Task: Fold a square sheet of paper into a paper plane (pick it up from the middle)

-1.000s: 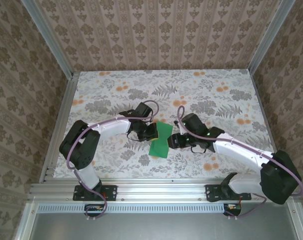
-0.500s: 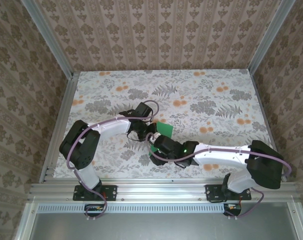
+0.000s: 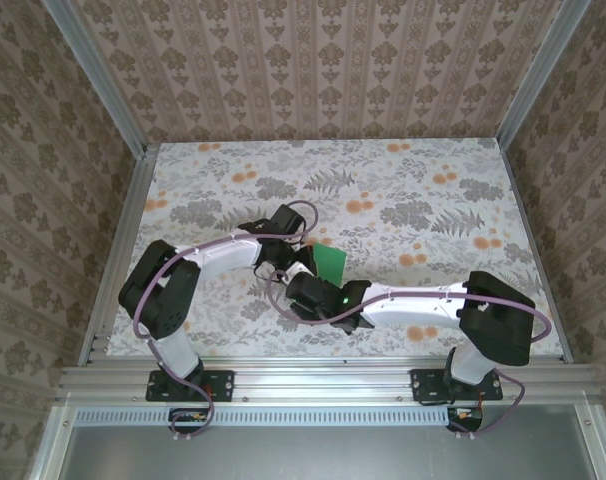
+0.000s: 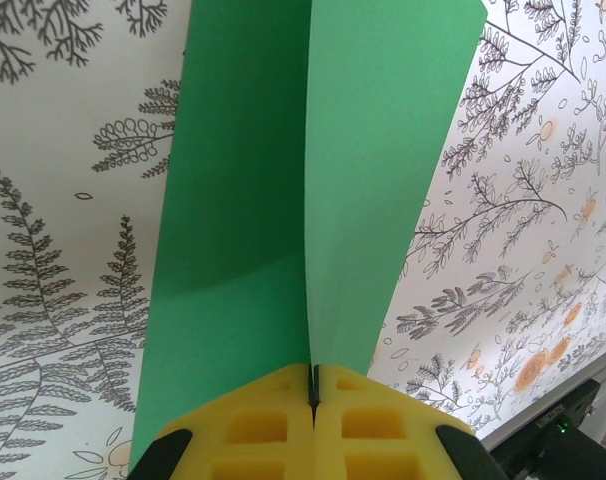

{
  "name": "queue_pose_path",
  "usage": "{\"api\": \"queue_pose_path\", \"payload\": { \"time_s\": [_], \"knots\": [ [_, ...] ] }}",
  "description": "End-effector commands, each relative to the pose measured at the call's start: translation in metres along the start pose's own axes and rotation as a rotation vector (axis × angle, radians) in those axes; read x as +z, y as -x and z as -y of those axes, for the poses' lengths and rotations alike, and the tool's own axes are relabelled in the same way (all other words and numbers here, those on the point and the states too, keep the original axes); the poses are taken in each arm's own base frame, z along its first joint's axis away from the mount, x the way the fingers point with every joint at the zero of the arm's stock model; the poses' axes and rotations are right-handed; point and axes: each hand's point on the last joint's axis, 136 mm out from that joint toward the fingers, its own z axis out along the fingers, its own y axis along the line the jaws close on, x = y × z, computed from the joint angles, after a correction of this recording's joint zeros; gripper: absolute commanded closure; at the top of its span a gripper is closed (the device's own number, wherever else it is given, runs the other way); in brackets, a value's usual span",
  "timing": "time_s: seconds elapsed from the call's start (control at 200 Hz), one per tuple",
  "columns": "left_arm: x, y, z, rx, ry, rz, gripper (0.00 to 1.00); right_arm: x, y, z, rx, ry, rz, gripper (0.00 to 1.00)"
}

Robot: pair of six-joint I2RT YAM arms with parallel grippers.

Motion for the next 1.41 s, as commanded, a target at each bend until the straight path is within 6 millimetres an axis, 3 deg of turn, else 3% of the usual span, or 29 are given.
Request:
{"api": "queue_pose_path", "payload": {
  "time_s": [0.0,0.4,0.8,1.22,1.4],
  "knots": [
    [-0.004,-0.002,0.002,0.006,-0.001,-0.008,0.96,-0.002,0.001,0.010,-0.042,-0.077,-0.012,0.53],
    [-0.004,-0.002,0.003,0.008,-0.002,-0.007,0.95,-0.001,0.000,0.015,-0.042,-0.112,-0.025,0.69],
    [-0.006,-0.003,0.006,0.015,0.000,-0.006,0.94,-0.007,0.005,0.018,-0.029,-0.125,-0.024,0.95],
    [-0.013,0.001,0.008,0.025,0.006,0.023,0.91,-0.013,0.005,0.016,0.043,-0.026,-0.009,1.00],
    [-0.018,0.004,0.008,0.023,0.018,0.044,0.84,-0.016,0.004,0.016,0.105,0.046,0.017,1.00]
  ]
}}
